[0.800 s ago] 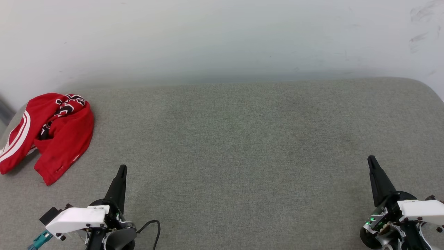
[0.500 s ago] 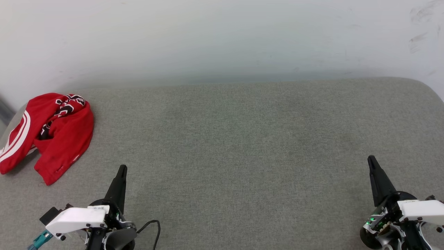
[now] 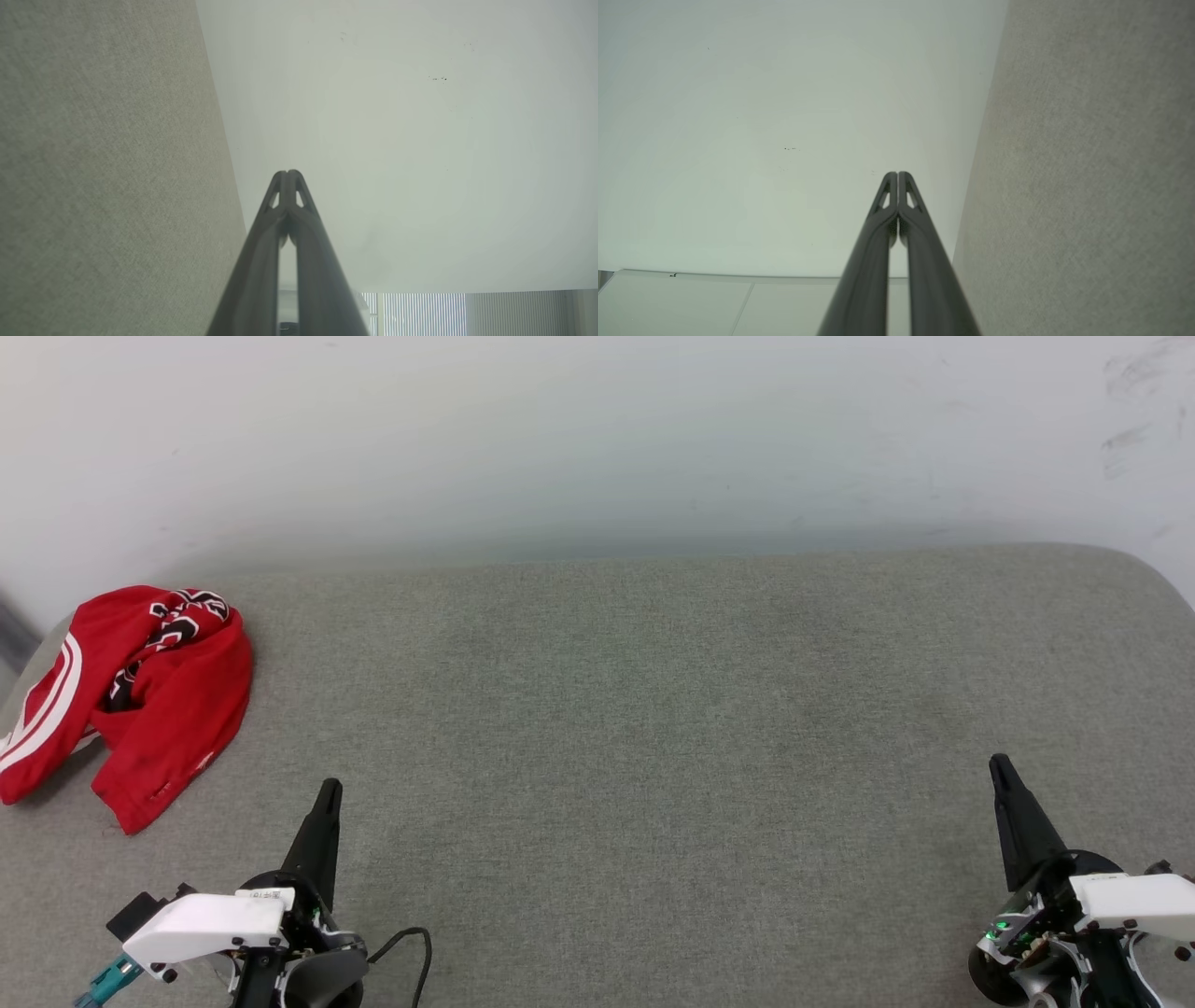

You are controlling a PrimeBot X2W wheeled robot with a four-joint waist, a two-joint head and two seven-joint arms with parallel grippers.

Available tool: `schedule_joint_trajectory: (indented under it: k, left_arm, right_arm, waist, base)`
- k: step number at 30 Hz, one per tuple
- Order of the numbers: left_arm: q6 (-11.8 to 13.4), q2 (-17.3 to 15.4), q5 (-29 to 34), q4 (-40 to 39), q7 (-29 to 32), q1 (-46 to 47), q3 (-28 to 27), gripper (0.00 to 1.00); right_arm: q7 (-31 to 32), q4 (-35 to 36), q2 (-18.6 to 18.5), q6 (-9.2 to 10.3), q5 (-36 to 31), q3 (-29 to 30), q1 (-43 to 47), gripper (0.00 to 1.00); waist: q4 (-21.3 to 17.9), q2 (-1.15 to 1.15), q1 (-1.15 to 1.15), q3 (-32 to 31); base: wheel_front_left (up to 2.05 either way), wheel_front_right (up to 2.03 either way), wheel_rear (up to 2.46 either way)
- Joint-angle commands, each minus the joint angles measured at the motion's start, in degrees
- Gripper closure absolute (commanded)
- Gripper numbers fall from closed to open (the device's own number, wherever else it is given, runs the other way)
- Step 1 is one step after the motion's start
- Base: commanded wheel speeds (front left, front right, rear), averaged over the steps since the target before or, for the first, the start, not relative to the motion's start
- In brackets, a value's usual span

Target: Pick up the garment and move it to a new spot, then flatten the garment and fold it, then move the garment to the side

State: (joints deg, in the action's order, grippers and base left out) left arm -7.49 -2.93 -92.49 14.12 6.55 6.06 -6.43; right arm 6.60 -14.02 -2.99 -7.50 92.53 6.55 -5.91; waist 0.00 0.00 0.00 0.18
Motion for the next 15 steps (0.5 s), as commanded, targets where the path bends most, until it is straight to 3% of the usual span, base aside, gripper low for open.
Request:
schedule_joint_trajectory:
  k: [1, 15]
  left_arm:
    - [0.0, 0.08, 0.18, 0.0, 0.13, 0.4, -0.17, 1.0]
    - [0.0, 0.08, 0.18, 0.0, 0.12, 0.4, -0.17, 1.0]
  right_arm:
    - [0.04, -0.07, 0.18, 0.02, -0.27, -0.01, -0.58, 1.0]
    - [0.03, -0.07, 0.18, 0.02, -0.27, -0.02, -0.58, 1.0]
  waist:
    - [0.0, 0.0, 0.0, 0.0]
    - [0.0, 0.0, 0.0, 0.0]
  base:
    - [0.0, 0.0, 0.0]
    - [0.0, 0.0, 0.0]
